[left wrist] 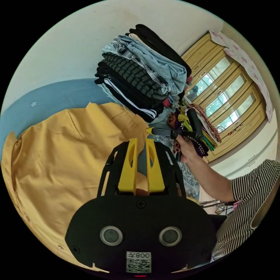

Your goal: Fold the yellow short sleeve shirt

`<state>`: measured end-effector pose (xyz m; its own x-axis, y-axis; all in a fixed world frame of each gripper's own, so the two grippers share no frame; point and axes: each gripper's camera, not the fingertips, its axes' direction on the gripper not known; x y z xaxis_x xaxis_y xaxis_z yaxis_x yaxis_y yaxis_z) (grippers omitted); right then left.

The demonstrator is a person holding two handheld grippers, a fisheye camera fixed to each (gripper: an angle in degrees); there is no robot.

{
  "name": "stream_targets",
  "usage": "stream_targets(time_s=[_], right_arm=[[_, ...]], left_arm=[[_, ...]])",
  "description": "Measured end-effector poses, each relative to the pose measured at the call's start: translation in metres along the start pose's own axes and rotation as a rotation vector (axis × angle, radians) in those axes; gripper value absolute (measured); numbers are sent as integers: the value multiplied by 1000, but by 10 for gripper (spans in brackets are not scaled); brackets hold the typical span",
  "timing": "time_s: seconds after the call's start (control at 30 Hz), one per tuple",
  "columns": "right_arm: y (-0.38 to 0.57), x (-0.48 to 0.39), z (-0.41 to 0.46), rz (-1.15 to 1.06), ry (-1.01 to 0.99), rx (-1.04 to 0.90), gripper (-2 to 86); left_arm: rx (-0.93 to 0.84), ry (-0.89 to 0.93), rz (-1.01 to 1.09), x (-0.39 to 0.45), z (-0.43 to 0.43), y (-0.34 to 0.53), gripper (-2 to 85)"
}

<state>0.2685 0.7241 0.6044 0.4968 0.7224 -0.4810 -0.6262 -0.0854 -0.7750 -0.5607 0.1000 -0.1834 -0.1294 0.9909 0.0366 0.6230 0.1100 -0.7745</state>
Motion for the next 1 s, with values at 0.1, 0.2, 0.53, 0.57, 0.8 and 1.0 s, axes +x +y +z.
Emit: stream_targets(time_s=[0.1,0.2,0.53,0.57,0.8,1.0], right_arm=[[-3,4,4,6,-45,16,31],[-6,3,5,8,-87,55,13],[-7,-108,12,-310,-280,137,4],[-6,-119,22,-327,-271,108,4],[-10,-133,52,-307,-322,42,4],[-17,-144,67,-322,-306,6,4]], left_arm=[[-22,32,-27,-10,21,-19,53],[-9,62,-47,-18,29,-37,69],[74,37,-136,-61,-1,-82,126],[62,31,-140,-64,1,-83,127],[-186,-123,39,-65,49,-110,134],[-356,-428,262,-55,88,-122,40]])
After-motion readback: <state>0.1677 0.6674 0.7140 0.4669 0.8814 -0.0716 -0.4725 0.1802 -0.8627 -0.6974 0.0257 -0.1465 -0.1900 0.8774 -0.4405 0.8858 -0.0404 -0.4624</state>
